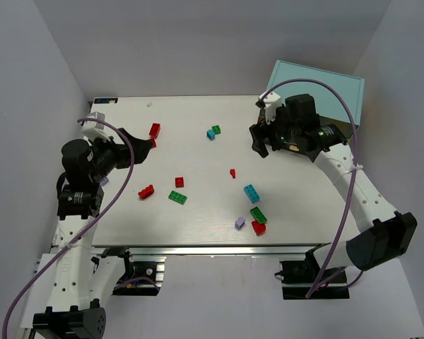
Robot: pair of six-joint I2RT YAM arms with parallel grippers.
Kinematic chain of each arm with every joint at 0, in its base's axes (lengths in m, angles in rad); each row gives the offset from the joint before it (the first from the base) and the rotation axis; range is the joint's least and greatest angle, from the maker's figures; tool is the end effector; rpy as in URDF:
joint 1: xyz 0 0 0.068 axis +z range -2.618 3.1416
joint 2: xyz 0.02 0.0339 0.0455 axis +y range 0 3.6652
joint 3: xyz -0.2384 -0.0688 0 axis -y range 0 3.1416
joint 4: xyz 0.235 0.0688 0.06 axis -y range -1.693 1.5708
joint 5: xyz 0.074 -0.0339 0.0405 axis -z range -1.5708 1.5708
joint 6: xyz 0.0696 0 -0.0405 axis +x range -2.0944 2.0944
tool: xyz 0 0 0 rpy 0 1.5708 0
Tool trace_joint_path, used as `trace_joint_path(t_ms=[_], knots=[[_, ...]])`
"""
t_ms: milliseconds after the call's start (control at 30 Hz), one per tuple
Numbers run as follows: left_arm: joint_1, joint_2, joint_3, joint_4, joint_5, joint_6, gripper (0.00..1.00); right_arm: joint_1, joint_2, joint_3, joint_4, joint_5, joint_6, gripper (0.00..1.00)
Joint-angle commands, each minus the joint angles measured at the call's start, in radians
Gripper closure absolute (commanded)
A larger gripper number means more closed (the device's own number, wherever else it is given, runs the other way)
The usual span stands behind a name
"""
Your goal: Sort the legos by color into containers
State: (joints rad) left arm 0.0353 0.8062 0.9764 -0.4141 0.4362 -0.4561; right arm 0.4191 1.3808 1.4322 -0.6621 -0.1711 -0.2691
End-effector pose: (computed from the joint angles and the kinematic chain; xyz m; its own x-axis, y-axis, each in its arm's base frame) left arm 0.2103 -0.0220 0.3514 -0.3831 -0.4130 -0.8263 0.2328 0.8224 -0.5190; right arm 0.2906 0.1424 0.3378 -0.3645 -0.4492 -0.8157 -0.6487 0.7510 -0.1237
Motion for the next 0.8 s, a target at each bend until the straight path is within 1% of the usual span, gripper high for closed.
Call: trace_joint_path(t_ms=[0, 67, 200, 267, 300, 333, 367, 400, 433, 467, 500, 533, 567, 600, 667, 700, 733, 767], knots=[[-0.003, -0.007, 0.007, 0.017, 0.032, 0.010, 0.02, -0.006, -0.032, 0.060, -0.002, -0.024, 0.010, 0.11], [-0.003, -0.002, 0.010, 0.021, 0.044, 0.008, 0.02, -0.011, -0.023, 0.071, -0.022, -0.042, -0.018, 0.11], [-0.003, 0.007, 0.008, 0.026, 0.055, -0.003, 0.02, -0.016, -0.029, 0.062, -0.048, -0.138, -0.110, 0.11], [-0.003, 0.004, 0.005, 0.026, 0.056, -0.007, 0.02, -0.013, -0.051, 0.044, -0.003, -0.153, -0.110, 0.12], [-0.003, 0.007, 0.004, 0.031, 0.055, -0.013, 0.02, -0.013, -0.066, 0.028, 0.028, -0.148, -0.090, 0.16], [-0.003, 0.008, 0.001, 0.032, 0.058, -0.016, 0.02, -0.011, -0.107, -0.024, 0.066, -0.142, -0.067, 0.21], [-0.003, 0.008, 0.001, 0.034, 0.061, -0.021, 0.02, -0.013, -0.138, -0.062, 0.120, -0.140, -0.018, 0.34], [-0.003, 0.011, 0.001, 0.034, 0.062, -0.029, 0.02, -0.013, -0.176, -0.109, 0.254, -0.127, -0.004, 0.40], [-0.003, 0.014, -0.002, 0.035, 0.062, -0.035, 0.02, -0.013, -0.251, -0.215, 0.322, -0.108, 0.017, 0.46], [-0.003, 0.017, -0.005, 0.035, 0.068, -0.038, 0.02, -0.013, -0.285, -0.266, 0.397, -0.094, 0.093, 0.61], [-0.003, 0.016, -0.008, 0.043, 0.073, -0.049, 0.02, -0.013, -0.317, -0.312, 0.508, -0.021, 0.157, 0.64], [-0.003, 0.014, -0.025, 0.047, 0.075, -0.055, 0.02, -0.013, -0.357, -0.346, 0.528, 0.019, 0.219, 0.63], [-0.003, 0.011, -0.036, 0.055, 0.084, -0.062, 0.03, -0.014, -0.362, -0.342, 0.527, 0.039, 0.261, 0.56], [-0.003, 0.005, -0.048, 0.072, 0.085, -0.075, 0.03, -0.013, -0.359, -0.320, 0.453, 0.079, 0.345, 0.55], [-0.003, -0.010, -0.085, 0.093, 0.084, -0.087, 0.02, -0.017, -0.321, -0.248, 0.348, 0.139, 0.430, 0.56], [-0.003, -0.013, -0.094, 0.107, 0.091, -0.095, 0.02, -0.019, -0.310, -0.233, 0.273, 0.244, 0.497, 0.55], [-0.003, -0.015, -0.103, 0.113, 0.093, -0.096, 0.02, -0.020, -0.293, -0.227, 0.247, 0.301, 0.525, 0.52], [-0.003, -0.012, -0.111, 0.115, 0.096, -0.096, 0.02, -0.020, -0.286, -0.230, 0.230, 0.356, 0.551, 0.44]])
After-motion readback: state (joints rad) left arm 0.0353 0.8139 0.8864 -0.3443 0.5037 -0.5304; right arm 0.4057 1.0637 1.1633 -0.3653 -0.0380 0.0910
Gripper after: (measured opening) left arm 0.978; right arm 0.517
